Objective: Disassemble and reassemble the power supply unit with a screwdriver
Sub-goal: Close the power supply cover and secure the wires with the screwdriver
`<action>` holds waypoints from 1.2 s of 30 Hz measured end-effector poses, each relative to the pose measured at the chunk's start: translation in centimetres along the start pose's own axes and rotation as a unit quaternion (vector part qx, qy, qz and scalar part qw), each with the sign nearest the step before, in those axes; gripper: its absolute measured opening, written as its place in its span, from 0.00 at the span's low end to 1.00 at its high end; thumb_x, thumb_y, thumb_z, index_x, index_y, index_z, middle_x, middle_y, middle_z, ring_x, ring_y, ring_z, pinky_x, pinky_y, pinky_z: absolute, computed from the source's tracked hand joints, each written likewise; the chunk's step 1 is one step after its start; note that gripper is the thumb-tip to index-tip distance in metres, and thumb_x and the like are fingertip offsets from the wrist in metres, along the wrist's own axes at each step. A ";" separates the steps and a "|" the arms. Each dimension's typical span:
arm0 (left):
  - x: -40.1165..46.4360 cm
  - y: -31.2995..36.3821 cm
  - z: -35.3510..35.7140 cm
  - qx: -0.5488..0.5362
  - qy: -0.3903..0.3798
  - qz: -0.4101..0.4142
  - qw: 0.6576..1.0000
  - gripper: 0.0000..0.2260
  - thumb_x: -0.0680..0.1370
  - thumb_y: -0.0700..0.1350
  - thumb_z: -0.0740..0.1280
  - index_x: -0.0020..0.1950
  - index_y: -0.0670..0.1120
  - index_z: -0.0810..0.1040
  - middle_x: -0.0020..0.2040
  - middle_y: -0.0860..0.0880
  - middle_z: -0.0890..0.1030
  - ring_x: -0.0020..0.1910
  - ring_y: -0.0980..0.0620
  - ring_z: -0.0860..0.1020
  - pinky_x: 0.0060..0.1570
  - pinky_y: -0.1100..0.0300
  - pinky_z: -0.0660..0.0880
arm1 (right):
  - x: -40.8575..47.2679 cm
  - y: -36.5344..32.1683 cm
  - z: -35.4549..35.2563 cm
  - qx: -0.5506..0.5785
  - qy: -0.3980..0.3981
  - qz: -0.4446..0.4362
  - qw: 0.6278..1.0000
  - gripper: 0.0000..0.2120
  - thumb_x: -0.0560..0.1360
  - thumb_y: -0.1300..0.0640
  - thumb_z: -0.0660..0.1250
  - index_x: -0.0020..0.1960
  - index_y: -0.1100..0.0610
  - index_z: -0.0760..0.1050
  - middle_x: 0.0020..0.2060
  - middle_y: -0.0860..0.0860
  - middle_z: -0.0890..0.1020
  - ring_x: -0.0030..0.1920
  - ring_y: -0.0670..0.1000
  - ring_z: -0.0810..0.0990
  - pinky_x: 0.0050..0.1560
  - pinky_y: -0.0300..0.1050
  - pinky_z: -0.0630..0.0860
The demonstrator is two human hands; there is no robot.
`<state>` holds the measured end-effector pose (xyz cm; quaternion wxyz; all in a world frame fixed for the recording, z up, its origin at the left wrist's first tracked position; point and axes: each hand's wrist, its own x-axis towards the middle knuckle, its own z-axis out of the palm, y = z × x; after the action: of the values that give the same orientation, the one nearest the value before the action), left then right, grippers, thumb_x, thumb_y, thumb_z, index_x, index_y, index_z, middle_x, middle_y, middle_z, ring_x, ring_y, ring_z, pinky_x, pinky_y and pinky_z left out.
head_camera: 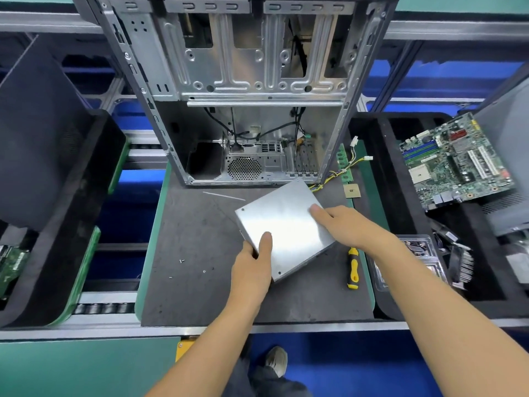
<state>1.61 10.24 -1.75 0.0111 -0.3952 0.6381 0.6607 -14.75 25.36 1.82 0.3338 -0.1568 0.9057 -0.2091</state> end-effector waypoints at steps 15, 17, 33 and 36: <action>-0.1 -0.1 -0.4 -0.047 -0.014 0.012 0.999 0.11 0.82 0.57 0.62 0.55 0.54 0.81 0.49 0.60 0.85 0.46 0.64 0.82 0.39 0.70 0.74 | 5.2 -0.4 -1.4 0.413 0.034 0.156 0.897 0.18 0.83 0.47 0.59 0.50 0.62 0.74 0.36 0.55 0.79 0.28 0.48 0.77 0.26 0.38 0.74; 0.3 -0.2 -0.8 -0.054 -0.021 0.010 0.998 0.10 0.81 0.55 0.64 0.58 0.54 0.80 0.52 0.59 0.85 0.46 0.64 0.82 0.37 0.73 0.74 | 6.7 -0.9 -1.2 0.447 0.032 0.163 0.879 0.11 0.81 0.53 0.64 0.50 0.62 0.74 0.34 0.55 0.77 0.28 0.51 0.74 0.27 0.40 0.72; 5.7 2.7 -4.0 0.034 -0.061 0.062 0.996 0.14 0.82 0.60 0.60 0.53 0.56 0.83 0.47 0.51 0.86 0.46 0.53 0.84 0.47 0.58 0.80 | 4.1 4.9 2.4 0.567 -0.091 0.060 0.816 0.20 0.78 0.72 0.63 0.67 0.57 0.72 0.57 0.62 0.80 0.58 0.57 0.79 0.69 0.56 0.71; 6.5 2.7 -5.0 0.066 -0.082 0.068 0.992 0.15 0.80 0.63 0.61 0.52 0.55 0.83 0.46 0.52 0.86 0.44 0.52 0.83 0.49 0.54 0.78 | 3.8 5.6 2.8 0.543 -0.077 0.014 0.836 0.22 0.76 0.76 0.63 0.68 0.63 0.71 0.63 0.63 0.78 0.63 0.62 0.78 0.70 0.58 0.70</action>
<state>-1.73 2.29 -2.40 0.0447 -0.2942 0.7024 0.6466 -16.49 27.85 -4.88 0.4366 0.0466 0.6201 -0.6501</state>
